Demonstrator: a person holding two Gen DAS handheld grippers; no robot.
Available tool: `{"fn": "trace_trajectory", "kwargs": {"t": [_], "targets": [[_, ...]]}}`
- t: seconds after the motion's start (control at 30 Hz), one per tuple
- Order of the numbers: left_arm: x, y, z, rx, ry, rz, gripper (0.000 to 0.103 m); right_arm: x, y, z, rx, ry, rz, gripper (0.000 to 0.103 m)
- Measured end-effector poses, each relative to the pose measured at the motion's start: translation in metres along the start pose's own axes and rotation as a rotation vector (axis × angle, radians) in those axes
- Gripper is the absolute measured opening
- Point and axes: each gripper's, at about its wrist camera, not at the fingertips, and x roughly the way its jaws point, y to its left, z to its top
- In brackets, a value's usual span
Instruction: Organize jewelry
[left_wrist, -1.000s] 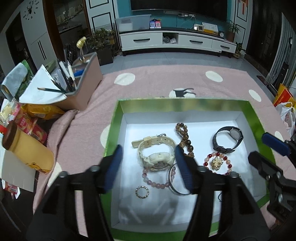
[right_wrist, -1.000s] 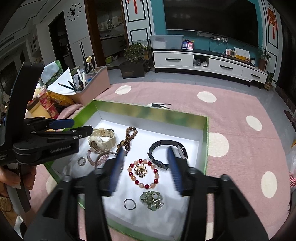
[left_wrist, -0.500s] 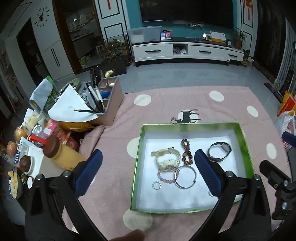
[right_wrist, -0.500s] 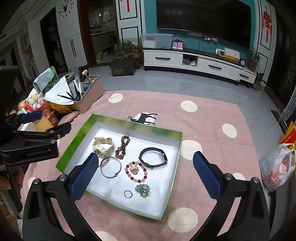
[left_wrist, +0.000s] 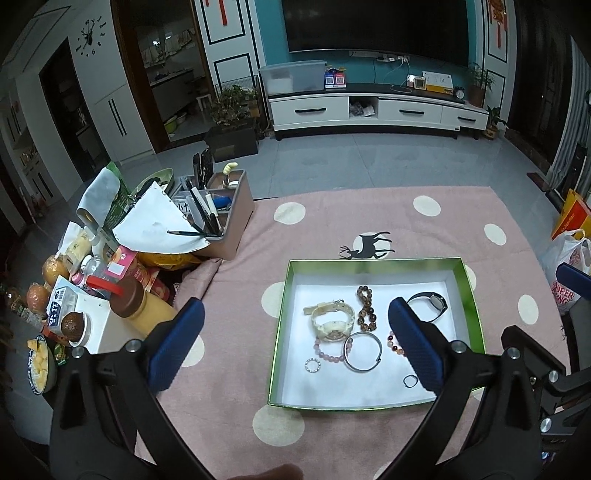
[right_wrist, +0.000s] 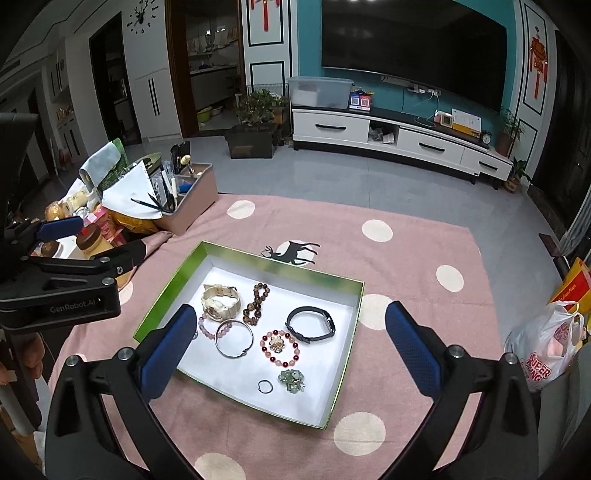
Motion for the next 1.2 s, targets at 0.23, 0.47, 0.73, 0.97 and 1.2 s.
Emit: {"fn": "trace_trajectory", "kwargs": {"t": [0.23,0.47,0.73,0.97,1.2], "targets": [[0.004,0.001,-0.001,-0.004,0.005,-0.001,0.101,0.002,0.000,-0.001,-0.001,0.004,0.000,0.102],[0.007,0.001,-0.001,-0.007,0.009,0.002,0.101,0.007,0.001,-0.001,-0.001,0.010,-0.004,0.102],[0.011,0.002,-0.003,-0.013,0.013,0.001,0.101,0.009,0.001,-0.001,-0.002,0.011,-0.006,0.102],[0.014,0.004,-0.005,-0.014,0.019,0.005,0.101,0.013,0.001,-0.003,-0.005,0.014,-0.004,0.102],[0.015,0.004,-0.005,-0.015,0.018,0.002,0.101,0.014,0.003,-0.004,-0.006,0.015,-0.006,0.102]]}}
